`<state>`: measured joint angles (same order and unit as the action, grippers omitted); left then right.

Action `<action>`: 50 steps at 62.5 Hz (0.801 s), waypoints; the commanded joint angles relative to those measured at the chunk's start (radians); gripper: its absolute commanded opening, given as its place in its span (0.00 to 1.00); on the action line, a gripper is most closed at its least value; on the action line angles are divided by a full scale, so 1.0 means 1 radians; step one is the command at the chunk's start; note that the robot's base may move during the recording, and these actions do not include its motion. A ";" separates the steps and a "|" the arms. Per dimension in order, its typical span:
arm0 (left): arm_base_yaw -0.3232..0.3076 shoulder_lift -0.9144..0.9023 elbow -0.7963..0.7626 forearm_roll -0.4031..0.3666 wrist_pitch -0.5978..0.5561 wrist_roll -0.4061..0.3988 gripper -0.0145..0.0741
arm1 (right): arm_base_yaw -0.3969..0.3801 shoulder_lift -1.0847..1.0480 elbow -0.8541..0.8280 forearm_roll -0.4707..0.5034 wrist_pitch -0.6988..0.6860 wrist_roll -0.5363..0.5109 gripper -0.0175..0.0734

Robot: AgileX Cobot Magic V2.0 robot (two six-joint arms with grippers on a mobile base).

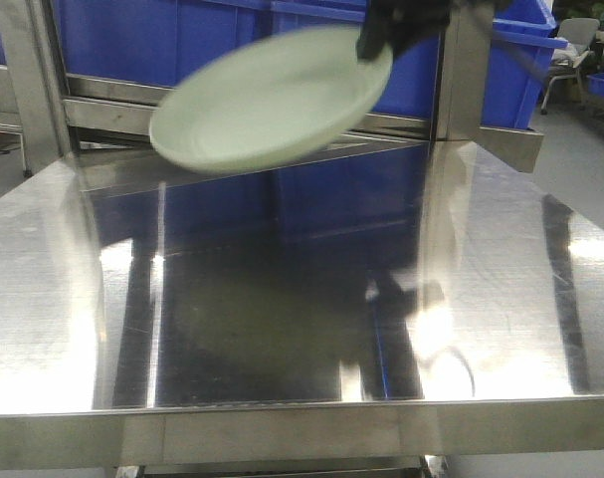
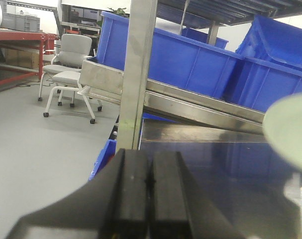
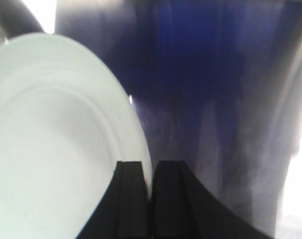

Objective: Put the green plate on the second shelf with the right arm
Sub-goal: 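Lift the plate up off the table with the right gripper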

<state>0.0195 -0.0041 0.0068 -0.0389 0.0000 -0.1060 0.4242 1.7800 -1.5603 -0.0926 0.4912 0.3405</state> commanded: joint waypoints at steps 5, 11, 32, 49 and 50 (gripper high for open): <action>0.000 -0.018 0.041 -0.006 -0.081 -0.003 0.31 | -0.006 -0.187 0.022 -0.064 -0.097 0.002 0.25; 0.000 -0.018 0.041 -0.006 -0.081 -0.003 0.31 | -0.006 -0.279 0.089 -0.071 -0.147 0.010 0.25; 0.000 -0.018 0.041 -0.006 -0.081 -0.003 0.31 | -0.011 -0.585 0.380 -0.195 -0.392 0.084 0.25; 0.000 -0.018 0.041 -0.006 -0.081 -0.003 0.31 | -0.079 -0.717 0.431 -0.292 -0.373 0.084 0.25; 0.000 -0.018 0.041 -0.006 -0.081 -0.003 0.31 | -0.083 -0.727 0.437 -0.295 -0.373 0.084 0.25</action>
<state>0.0195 -0.0041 0.0068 -0.0389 0.0000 -0.1060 0.3615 1.1371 -1.1080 -0.3513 0.2224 0.4132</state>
